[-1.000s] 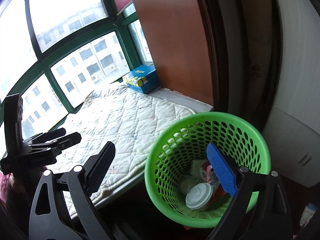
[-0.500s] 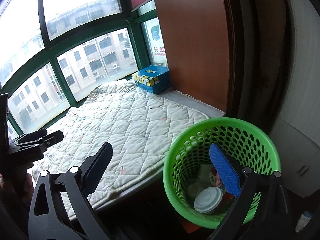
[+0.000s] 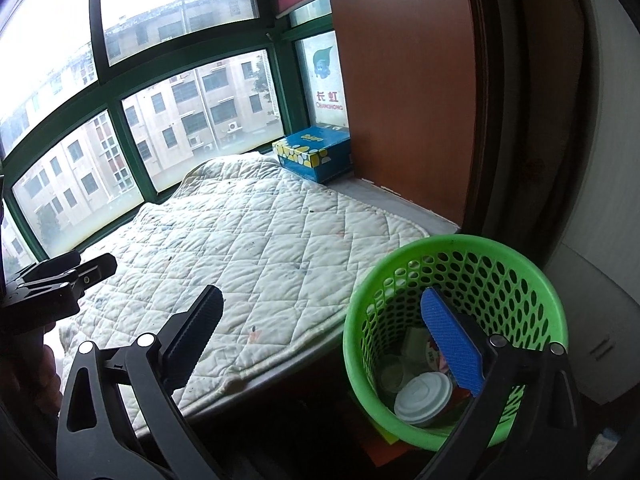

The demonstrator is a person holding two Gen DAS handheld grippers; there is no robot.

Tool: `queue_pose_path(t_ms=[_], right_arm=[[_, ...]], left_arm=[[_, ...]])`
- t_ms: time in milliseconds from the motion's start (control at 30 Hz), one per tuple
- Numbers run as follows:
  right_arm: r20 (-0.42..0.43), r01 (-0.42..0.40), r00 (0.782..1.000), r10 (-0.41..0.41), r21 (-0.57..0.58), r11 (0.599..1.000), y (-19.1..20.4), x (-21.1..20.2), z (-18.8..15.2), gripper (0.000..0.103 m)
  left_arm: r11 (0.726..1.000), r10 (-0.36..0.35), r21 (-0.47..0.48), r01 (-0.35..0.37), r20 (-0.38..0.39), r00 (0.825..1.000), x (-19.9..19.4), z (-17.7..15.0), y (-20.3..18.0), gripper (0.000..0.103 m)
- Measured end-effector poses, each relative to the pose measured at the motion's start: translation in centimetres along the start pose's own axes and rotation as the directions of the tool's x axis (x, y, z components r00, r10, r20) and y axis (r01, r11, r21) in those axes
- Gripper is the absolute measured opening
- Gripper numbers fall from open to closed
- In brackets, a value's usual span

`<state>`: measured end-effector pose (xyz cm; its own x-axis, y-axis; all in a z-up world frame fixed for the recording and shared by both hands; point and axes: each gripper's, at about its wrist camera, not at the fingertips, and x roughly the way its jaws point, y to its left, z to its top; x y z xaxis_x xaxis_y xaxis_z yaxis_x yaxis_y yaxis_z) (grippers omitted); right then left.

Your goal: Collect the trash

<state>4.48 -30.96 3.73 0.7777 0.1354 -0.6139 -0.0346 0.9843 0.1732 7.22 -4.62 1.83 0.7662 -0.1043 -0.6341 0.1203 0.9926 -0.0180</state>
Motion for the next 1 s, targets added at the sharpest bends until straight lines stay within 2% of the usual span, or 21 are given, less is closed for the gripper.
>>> queue_pose_path(t_ms=[1000], right_arm=[[-0.024,-0.021,0.999,0.021,-0.016,1.000,1.2,1.1,-0.6,0.098]], left_arm=[[0.999,0.028,-0.042,-0.028,-0.008,1.000,0.0,-0.7,1.3,0.096]])
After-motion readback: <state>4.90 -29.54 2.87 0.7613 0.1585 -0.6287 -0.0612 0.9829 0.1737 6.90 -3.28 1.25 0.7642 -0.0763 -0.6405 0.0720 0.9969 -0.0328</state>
